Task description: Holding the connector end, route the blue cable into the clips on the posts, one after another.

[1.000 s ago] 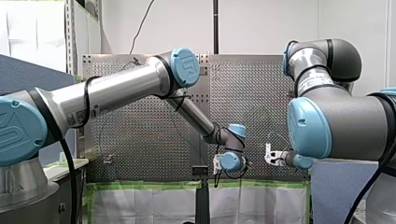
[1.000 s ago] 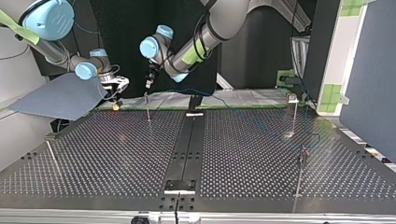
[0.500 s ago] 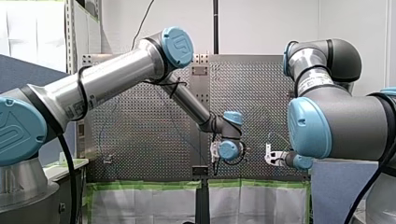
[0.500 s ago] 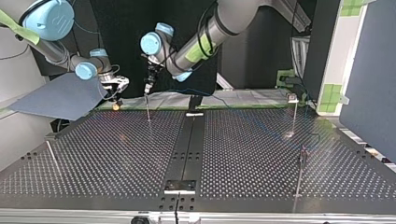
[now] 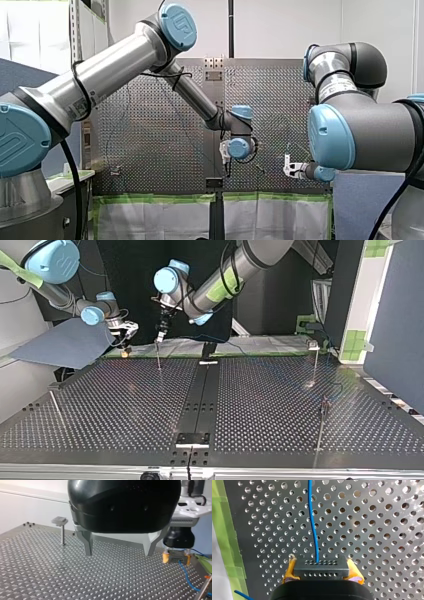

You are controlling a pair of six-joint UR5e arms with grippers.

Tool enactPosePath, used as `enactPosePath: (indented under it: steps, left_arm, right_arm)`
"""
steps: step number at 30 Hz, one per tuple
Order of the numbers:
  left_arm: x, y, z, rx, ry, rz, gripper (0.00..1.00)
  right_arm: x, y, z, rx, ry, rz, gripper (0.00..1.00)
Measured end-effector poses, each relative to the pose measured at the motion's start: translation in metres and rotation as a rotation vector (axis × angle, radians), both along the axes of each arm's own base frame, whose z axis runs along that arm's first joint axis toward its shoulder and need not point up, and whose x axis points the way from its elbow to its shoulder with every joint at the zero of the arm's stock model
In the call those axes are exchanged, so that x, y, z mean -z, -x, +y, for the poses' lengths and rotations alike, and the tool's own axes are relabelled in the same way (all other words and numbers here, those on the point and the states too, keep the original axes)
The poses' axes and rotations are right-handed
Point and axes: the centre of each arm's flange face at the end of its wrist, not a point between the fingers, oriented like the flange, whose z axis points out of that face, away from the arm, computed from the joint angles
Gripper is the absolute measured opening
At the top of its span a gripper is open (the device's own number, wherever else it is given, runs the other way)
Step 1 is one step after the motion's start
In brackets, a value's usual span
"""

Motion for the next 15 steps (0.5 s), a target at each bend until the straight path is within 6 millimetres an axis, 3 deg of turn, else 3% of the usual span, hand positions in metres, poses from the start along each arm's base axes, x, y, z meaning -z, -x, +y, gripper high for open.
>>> enactPosePath:
  steps: [15]
  left_arm:
    - [-0.047,0.017,0.044,-0.065,0.072,0.013,1.00]
  right_arm:
    - [0.002,-0.003,0.002,-0.003,-0.003,0.001,0.00]
